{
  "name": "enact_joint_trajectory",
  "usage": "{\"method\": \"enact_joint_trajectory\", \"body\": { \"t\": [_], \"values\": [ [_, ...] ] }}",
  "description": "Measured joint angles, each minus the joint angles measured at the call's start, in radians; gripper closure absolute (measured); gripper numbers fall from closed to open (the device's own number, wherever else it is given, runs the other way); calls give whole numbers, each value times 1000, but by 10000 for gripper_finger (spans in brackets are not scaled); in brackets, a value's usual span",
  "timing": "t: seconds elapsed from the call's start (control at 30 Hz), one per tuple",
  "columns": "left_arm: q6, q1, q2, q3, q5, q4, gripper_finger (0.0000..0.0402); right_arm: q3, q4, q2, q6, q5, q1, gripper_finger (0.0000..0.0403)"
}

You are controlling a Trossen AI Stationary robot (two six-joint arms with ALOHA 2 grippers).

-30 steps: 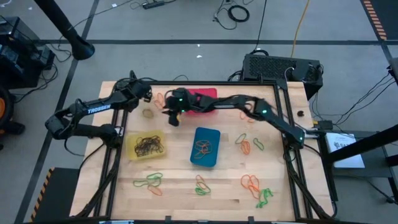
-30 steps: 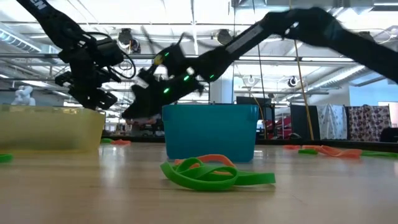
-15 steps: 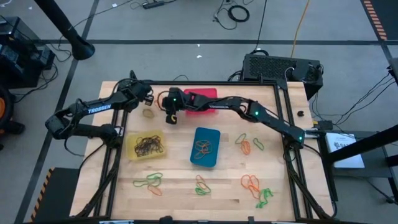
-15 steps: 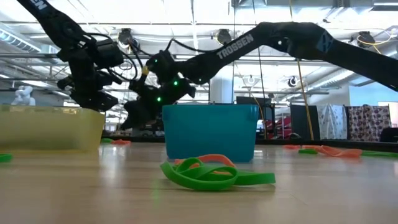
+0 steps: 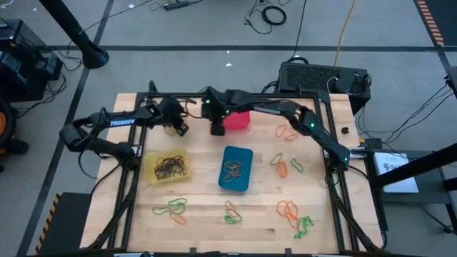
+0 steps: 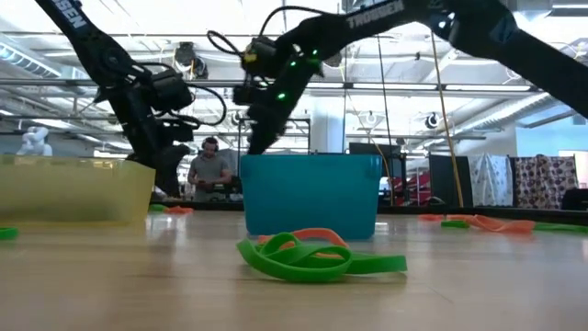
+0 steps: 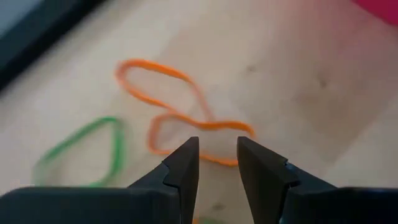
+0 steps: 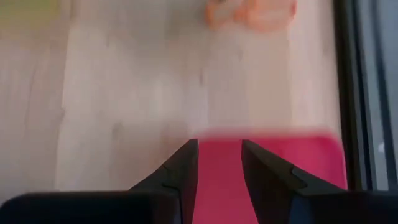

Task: Sort rubber bands into baskets
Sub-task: Put the orange rubber band into the blue bin

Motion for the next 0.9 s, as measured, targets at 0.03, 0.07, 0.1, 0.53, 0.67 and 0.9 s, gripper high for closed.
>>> {"method": "enact_joint_trajectory", "body": {
  "t": [0.03,0.07,0.1,0.53,0.67,0.9],
  "values": [
    [1,0,9,0,28,-1,284,-1,-48,-19,-2,1,-4,287],
    [4,0,19,0,48,0,284,-2,-88,-42,-2,0,-8,287],
    [8,-1,32,0,59,1,284,-3,-119,-68,-1,-1,-10,287],
    [112,0,172,4,65,91,284,0,-317,-294,116,-4,-33,287],
    [111,-2,174,4,65,92,296,-29,-336,-291,102,-2,-35,287],
    [212,-44,176,1,51,124,392,-270,-166,-324,99,0,-41,287]
  ]
}}
